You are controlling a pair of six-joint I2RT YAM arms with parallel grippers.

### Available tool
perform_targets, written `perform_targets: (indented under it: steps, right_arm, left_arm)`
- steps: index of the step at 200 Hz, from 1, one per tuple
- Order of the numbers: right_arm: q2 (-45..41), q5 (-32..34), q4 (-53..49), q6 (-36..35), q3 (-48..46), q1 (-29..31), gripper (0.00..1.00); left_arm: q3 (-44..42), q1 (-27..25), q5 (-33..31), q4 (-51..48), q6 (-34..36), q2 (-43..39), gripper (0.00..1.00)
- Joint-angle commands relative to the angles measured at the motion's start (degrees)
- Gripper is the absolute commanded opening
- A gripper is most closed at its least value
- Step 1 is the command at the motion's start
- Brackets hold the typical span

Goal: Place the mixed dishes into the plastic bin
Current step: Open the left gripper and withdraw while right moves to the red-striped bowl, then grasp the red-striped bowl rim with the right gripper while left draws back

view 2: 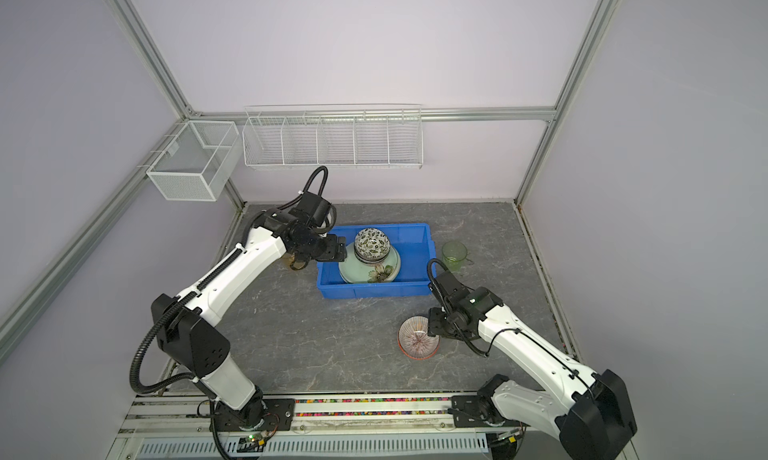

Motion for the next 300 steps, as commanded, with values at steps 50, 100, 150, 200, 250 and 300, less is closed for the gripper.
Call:
perform_targets:
  steps: [50, 100, 150, 200, 250, 300]
  right_arm:
    - [5.2, -0.4, 1.7, -3.1, -0.4, 0.4, 0.47]
    - [8.1, -0.4, 2.0, -4.0, 1.5, 1.5, 0.39]
    - [11.0, -0.4, 2.6, -4.3, 2.8, 2.8, 0.32]
    - [12.9, 0.6, 1.9, -4.5, 5.3, 3.8, 0.26]
    - [13.2, 1.9, 1.0, -4.7, 6.3, 4.0, 0.22]
    - [15.1, 1.1, 2.1, -5.0, 6.2, 4.0, 0.20]
  left_arm:
    - [-13.5, 0.5, -6.0, 0.4, -5.4, -15.1, 0.92]
    - [-19.1, 0.6, -8.5, 1.1, -6.6, -22.8, 0.92]
    - [-21.5, 0.6, -9.2, -0.1, -7.5, -25.9, 0.92]
    - [-22.1, 0.6, -9.4, -0.2, -7.5, -26.4, 0.92]
    - [-22.1, 0.6, -8.9, 0.3, -7.3, -25.5, 0.92]
    - [-22.8, 0.6, -8.1, 1.2, -7.4, -25.1, 0.92]
